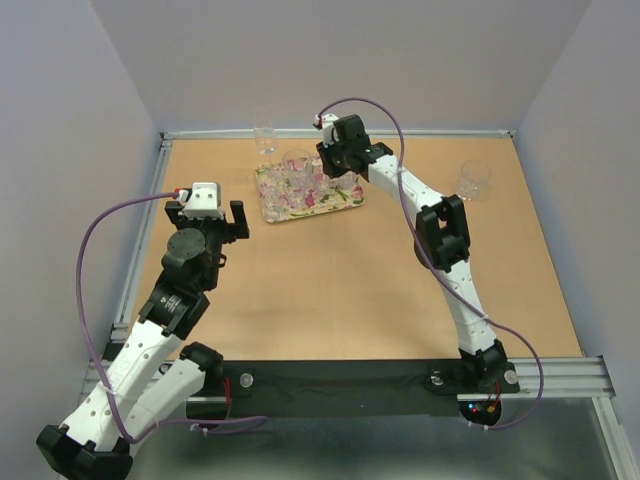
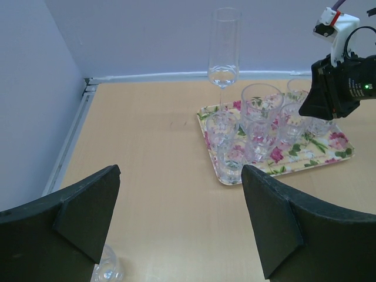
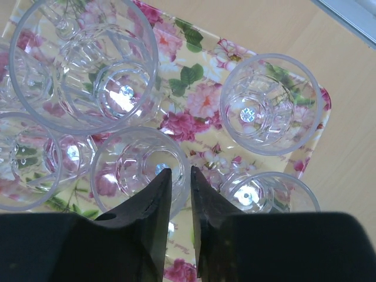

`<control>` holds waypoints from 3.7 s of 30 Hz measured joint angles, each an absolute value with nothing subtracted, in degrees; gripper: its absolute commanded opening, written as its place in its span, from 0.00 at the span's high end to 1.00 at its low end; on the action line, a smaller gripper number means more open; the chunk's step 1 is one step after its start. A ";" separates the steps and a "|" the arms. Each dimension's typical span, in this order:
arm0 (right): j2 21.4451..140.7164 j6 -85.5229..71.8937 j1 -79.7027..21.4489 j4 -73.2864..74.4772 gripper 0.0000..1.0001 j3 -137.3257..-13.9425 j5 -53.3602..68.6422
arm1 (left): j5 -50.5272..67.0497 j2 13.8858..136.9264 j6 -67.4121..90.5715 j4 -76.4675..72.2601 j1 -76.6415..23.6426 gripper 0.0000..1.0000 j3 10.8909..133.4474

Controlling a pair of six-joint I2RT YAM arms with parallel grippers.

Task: Place the glasses into the tray
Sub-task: Place the glass into the tray, then grab a glass with a robot arm

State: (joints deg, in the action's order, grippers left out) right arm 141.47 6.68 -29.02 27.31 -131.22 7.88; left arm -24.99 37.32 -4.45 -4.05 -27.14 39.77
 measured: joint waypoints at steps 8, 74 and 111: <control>141.47 7.84 -29.36 26.15 0.65 -131.22 7.88 | -25.02 37.30 -4.45 -4.05 -27.14 0.04 39.77; 77.91 25.50 -16.95 18.68 0.14 -60.14 36.05 | -22.55 44.10 4.97 -0.80 -26.50 0.01 39.27; 77.91 25.26 -16.95 18.35 0.14 -60.14 35.75 | -34.61 71.20 44.23 25.78 -11.68 0.11 53.52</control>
State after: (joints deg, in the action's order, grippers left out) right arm 77.91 25.26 -16.95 18.35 -60.14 35.75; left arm -34.61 71.20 44.23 25.78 -11.68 53.52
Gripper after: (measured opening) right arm 0.863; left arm 0.905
